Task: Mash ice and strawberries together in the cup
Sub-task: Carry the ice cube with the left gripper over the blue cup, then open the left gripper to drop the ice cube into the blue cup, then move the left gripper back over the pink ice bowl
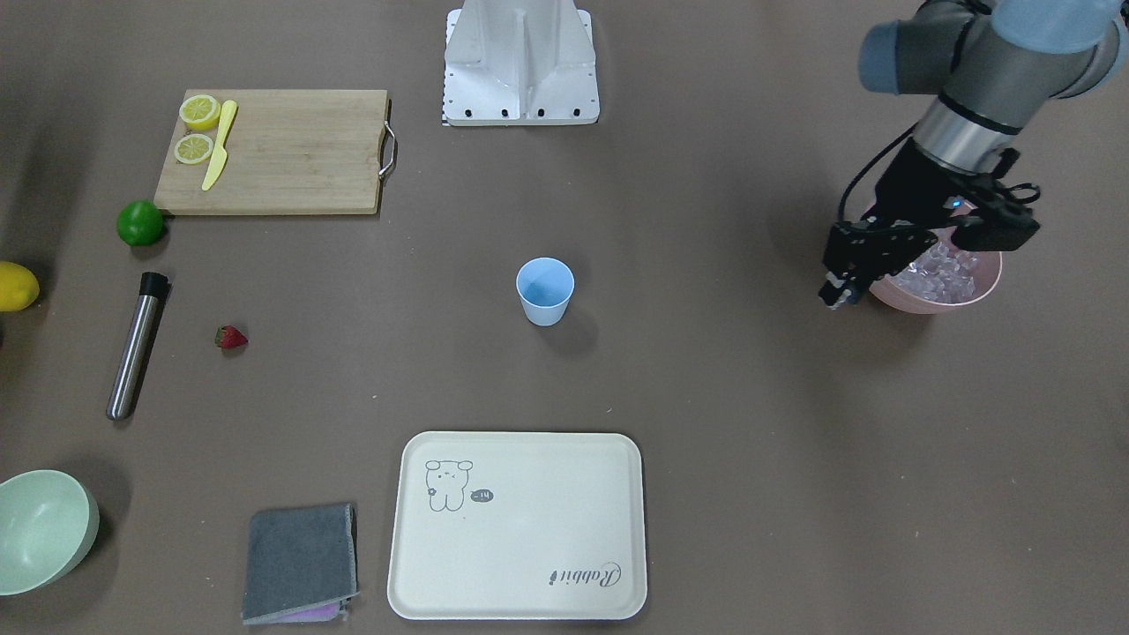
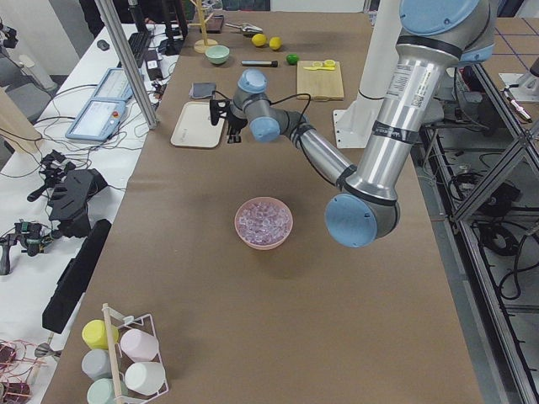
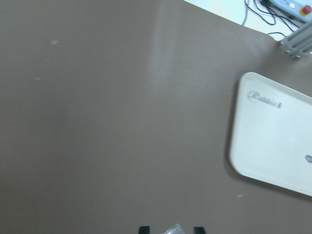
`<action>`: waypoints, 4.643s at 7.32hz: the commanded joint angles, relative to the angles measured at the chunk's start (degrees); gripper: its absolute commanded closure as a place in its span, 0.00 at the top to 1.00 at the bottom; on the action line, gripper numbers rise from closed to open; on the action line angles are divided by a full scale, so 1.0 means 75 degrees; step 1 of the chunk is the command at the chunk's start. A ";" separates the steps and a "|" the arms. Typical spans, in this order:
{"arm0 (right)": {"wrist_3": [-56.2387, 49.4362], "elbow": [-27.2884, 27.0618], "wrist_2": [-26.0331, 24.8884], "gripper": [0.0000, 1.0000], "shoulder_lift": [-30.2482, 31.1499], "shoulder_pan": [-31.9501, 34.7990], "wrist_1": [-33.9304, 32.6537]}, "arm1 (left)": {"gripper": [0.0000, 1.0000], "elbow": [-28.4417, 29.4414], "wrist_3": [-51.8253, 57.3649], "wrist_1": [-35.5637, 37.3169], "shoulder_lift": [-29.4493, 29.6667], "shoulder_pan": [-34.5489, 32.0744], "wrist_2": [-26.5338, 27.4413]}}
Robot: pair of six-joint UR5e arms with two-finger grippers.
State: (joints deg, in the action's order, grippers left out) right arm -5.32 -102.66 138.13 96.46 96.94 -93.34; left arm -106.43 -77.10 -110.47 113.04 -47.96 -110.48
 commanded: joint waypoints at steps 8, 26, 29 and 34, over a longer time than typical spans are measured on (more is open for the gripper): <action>0.0065 0.0059 0.0051 1.00 -0.0135 0.0000 0.0000 | 0.00 0.1112 -0.0418 0.0140 0.1873 0.2104 0.1418; 0.0053 0.0047 -0.0007 1.00 -0.0333 -0.0023 -0.0012 | 0.97 -0.0407 0.0186 0.2259 0.1526 0.1172 0.1398; 0.0065 0.0047 0.0063 1.00 -0.0334 -0.0047 -0.0012 | 0.97 -0.0669 0.0284 0.2296 0.0354 0.0291 0.1079; 0.0274 0.0059 0.0191 1.00 -0.0755 -0.0210 -0.0094 | 0.97 -0.1618 0.1956 0.3234 -0.0584 -0.0461 0.0834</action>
State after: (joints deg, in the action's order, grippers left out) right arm -4.36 -102.31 139.01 91.86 96.08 -93.87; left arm -117.09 -65.74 -87.58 110.78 -51.06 -103.40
